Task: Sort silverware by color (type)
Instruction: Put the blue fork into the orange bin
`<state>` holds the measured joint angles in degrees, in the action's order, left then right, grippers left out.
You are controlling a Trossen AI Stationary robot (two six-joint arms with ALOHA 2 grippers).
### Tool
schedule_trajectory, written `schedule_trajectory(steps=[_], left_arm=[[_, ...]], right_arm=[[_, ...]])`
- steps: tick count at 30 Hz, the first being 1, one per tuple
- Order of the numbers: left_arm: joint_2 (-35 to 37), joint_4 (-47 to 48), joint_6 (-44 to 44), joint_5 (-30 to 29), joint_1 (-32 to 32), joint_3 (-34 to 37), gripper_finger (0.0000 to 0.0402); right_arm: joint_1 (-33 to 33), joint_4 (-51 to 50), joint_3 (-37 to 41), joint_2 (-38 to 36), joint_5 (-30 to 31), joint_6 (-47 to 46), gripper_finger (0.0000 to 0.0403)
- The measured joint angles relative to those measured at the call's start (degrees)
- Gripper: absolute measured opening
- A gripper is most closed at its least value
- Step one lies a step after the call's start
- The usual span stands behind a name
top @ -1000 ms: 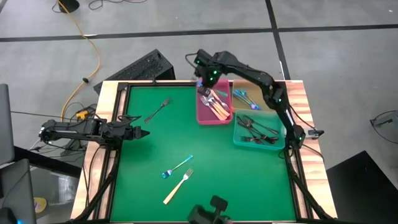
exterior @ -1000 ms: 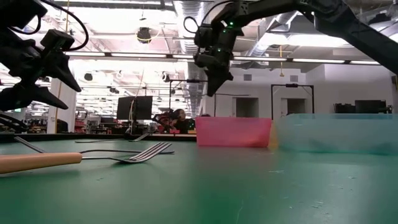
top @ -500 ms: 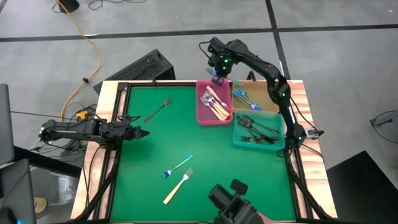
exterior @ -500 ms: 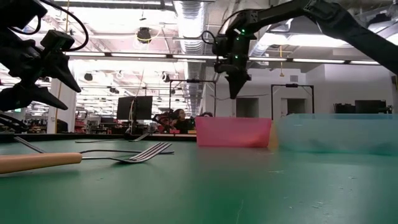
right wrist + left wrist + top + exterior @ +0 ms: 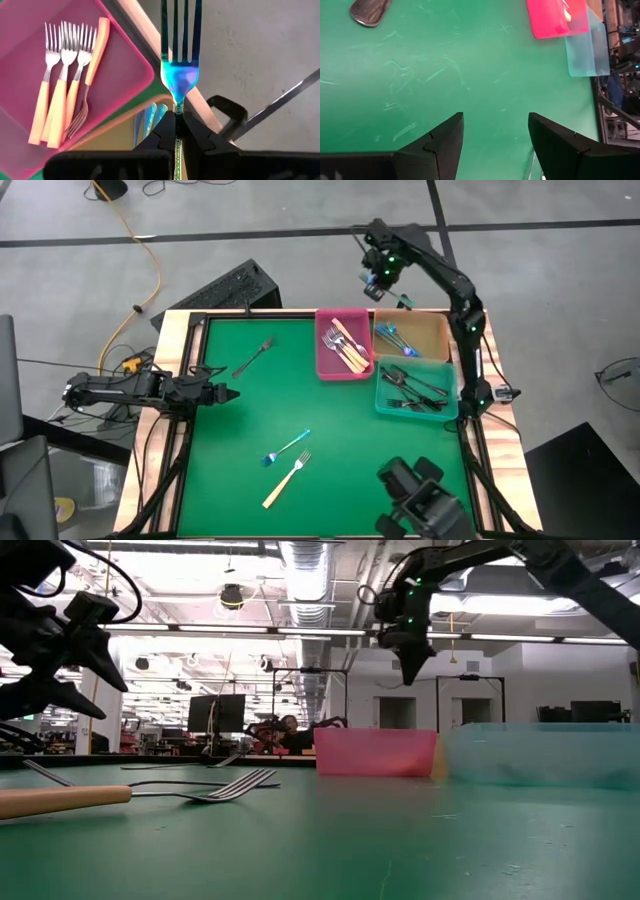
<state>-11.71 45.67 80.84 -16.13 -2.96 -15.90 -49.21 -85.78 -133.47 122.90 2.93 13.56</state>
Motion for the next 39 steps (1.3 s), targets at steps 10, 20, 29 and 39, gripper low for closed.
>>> schedule_trajectory(steps=[10,20,29,39], left_arm=[[0.0,0.2,0.0,-1.6,0.0,0.0,0.0206],[0.0,0.2,0.5,-3.9,0.0,0.0,0.0206],[0.0,0.2,1.5,-3.8,0.0,0.0,0.0206],[0.0,0.4,2.2,-3.8,0.0,0.0,0.0206]], right_arm=[[-3.2,9.6,23.5,-15.0,-0.1,-3.1,0.0033],[-3.5,28.0,55.1,-31.5,-0.2,-7.8,0.0033],[-3.6,37.1,68.6,-34.1,0.0,-7.5,0.0033],[-5.0,44.6,72.2,-32.7,-0.9,-7.5,0.0033]])
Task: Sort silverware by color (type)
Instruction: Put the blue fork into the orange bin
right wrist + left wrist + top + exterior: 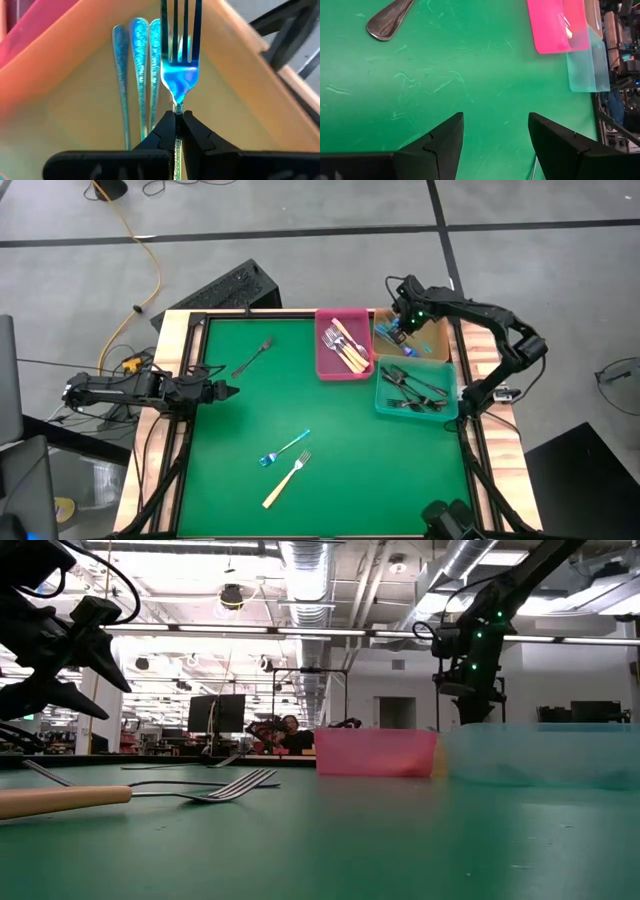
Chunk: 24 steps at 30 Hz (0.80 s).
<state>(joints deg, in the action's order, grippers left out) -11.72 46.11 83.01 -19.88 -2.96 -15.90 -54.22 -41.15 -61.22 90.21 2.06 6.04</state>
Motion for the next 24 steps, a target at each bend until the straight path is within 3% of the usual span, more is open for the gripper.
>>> schedule_trajectory(steps=[24], left_arm=[[0.0,0.9,1.7,-0.4,0.0,0.0,0.0206]], right_arm=[[-1.9,10.9,11.4,0.0,-0.6,0.1,0.0034]])
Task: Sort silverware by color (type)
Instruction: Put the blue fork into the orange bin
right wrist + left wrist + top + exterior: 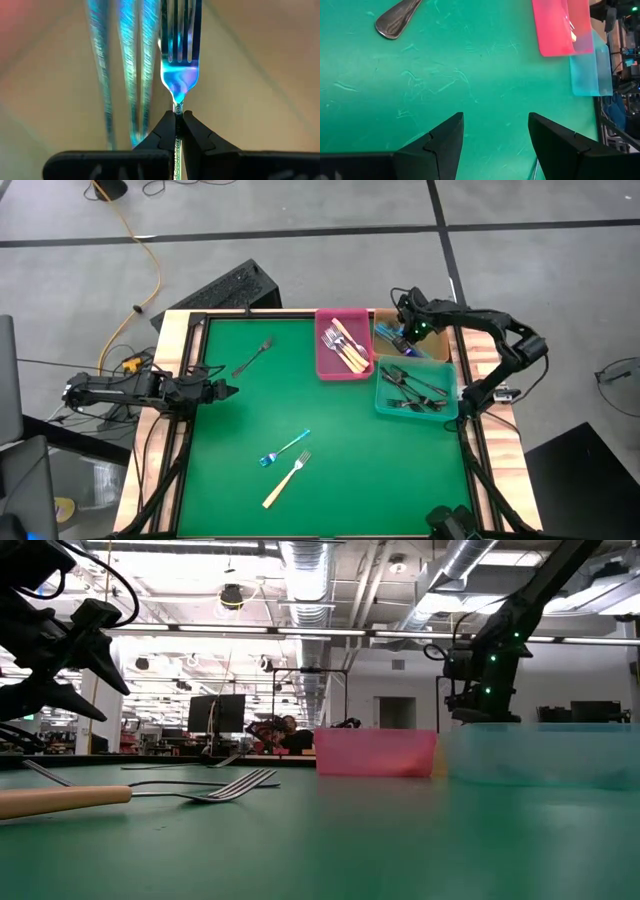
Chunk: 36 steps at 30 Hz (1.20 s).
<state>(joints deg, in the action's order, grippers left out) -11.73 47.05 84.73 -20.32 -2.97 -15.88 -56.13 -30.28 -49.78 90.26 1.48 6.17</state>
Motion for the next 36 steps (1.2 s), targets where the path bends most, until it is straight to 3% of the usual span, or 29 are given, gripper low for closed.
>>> schedule_trajectory(steps=[36], left_arm=[[0.0,0.0,-0.9,0.0,0.0,0.0,0.0206]], right_arm=[[-0.1,2.9,1.3,0.0,2.4,-9.3,0.0055]])
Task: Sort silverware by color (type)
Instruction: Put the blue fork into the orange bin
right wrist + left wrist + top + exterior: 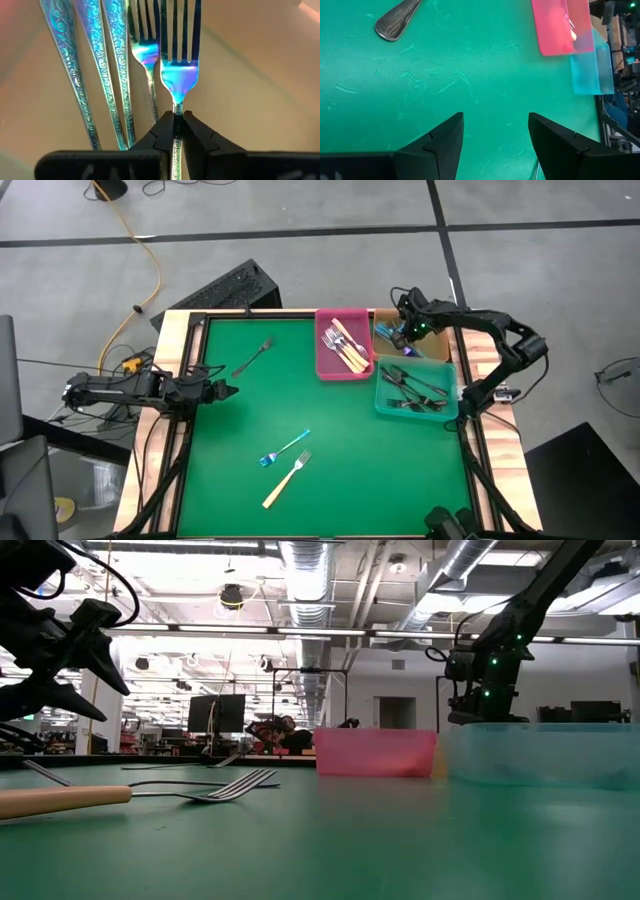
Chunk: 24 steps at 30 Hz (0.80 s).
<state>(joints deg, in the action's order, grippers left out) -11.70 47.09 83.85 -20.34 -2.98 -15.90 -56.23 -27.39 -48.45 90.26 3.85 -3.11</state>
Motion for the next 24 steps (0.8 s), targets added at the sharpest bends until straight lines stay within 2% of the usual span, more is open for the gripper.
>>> schedule_trajectory(steps=[24], left_arm=[[0.0,0.0,0.0,0.0,0.0,0.0,0.0206]], right_arm=[[0.7,-0.7,0.0,0.0,0.6,1.7,0.0064]])
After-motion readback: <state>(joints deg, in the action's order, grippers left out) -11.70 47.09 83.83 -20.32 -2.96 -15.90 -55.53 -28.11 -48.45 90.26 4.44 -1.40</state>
